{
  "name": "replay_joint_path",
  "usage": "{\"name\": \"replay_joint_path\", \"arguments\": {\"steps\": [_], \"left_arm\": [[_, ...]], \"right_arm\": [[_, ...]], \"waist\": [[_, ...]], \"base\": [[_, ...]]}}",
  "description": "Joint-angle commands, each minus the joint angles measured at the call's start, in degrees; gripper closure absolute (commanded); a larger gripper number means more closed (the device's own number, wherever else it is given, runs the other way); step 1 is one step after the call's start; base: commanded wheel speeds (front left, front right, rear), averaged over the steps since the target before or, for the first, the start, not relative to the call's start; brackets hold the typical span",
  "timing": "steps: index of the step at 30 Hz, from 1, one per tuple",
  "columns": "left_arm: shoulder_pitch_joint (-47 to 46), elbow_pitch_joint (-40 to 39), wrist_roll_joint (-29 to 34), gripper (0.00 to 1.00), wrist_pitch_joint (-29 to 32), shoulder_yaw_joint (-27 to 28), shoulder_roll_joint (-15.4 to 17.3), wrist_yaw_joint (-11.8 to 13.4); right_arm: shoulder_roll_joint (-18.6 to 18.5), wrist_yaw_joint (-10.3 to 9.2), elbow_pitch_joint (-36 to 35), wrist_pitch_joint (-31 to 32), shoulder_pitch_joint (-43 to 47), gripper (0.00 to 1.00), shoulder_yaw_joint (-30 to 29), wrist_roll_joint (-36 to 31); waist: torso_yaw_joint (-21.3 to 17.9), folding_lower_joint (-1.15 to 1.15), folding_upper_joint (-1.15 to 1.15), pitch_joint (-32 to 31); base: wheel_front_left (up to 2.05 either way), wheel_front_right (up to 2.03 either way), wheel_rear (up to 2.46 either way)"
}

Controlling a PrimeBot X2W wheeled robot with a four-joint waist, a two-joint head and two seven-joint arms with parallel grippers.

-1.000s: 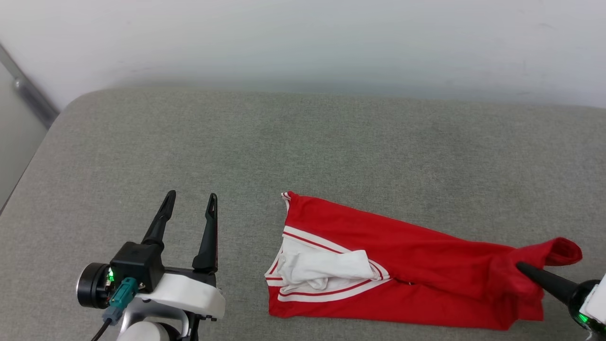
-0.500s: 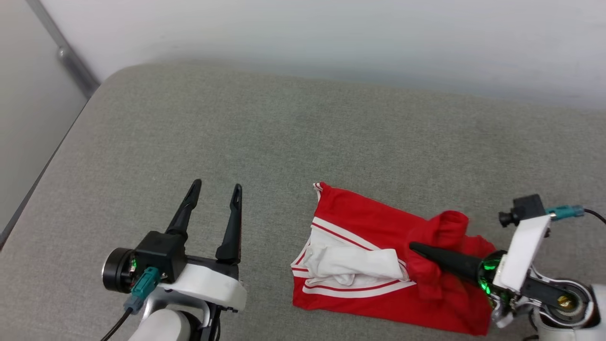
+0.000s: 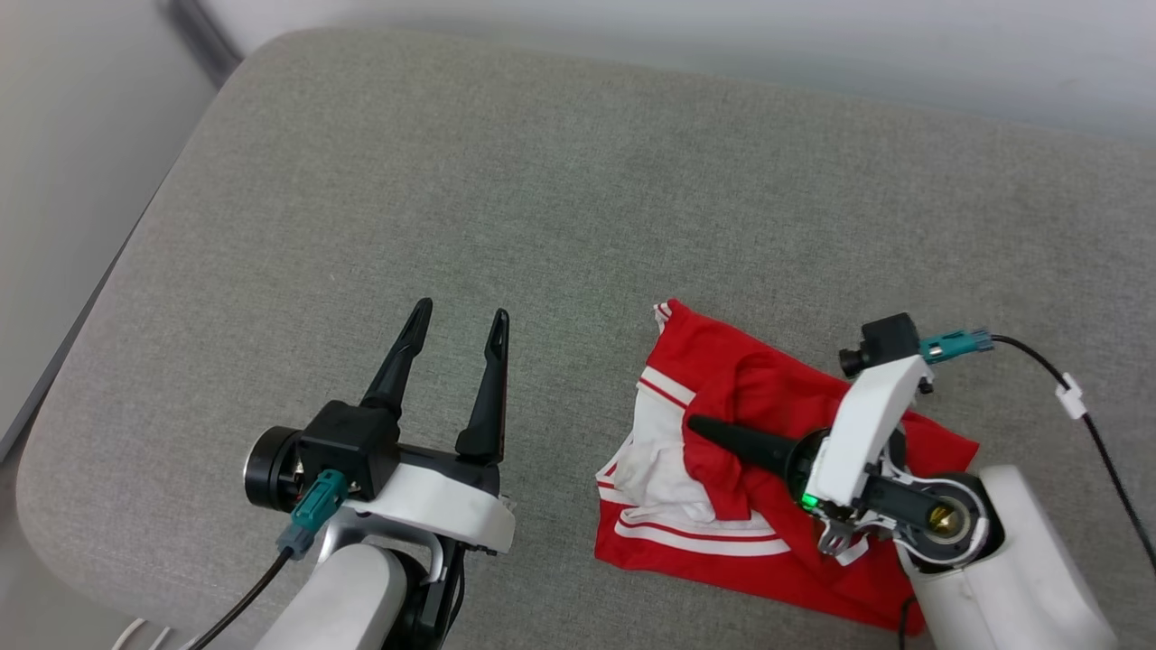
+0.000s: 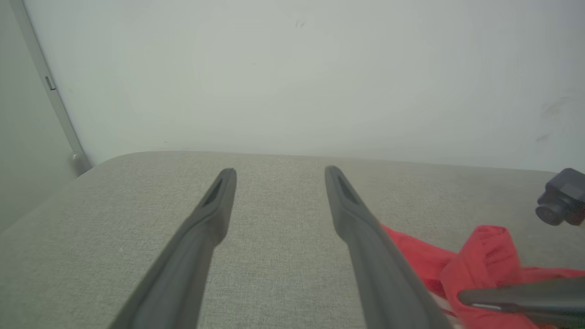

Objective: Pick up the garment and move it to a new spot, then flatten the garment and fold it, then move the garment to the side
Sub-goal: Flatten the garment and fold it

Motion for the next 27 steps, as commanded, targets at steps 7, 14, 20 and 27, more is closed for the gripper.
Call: {"name": "replay_joint_path", "arguments": {"steps": [7,14,20,27], "left_arm": [[-1.08,1.71,0.83,0.00,-0.51,0.95,-1.07,-1.07],[-0.50,2.54,1.61,0.00,-0.60,2.14,-0.88,-1.87],[1.39,2.68,1.95,0.00,-0.62,3.18,-0.34,-1.64],[3.64,2.75,1.68,0.00,-0.57,4.66,0.52,-0.36]], "right_arm": [[0.16,0.00,2.51,-2.64,-1.68,0.00,3.99,-0.38],[-2.47,-0.01,-4.59,-4.69,-2.00,0.00,9.15,-3.73],[-11.32,-0.01,-15.27,-10.75,0.95,0.00,15.57,-15.24],[-16.37,-0.01,-18.73,-23.27,6.45,0.00,9.45,-30.29]], "waist": [[-0.42,0.00,0.00,0.84],[-2.67,0.00,0.00,-0.72],[-5.92,0.00,0.00,-2.97],[-10.46,0.00,0.00,-5.14]], "base": [[0.00,0.00,0.00],[0.00,0.00,0.00],[0.00,0.00,0.00],[0.00,0.00,0.00]]}}
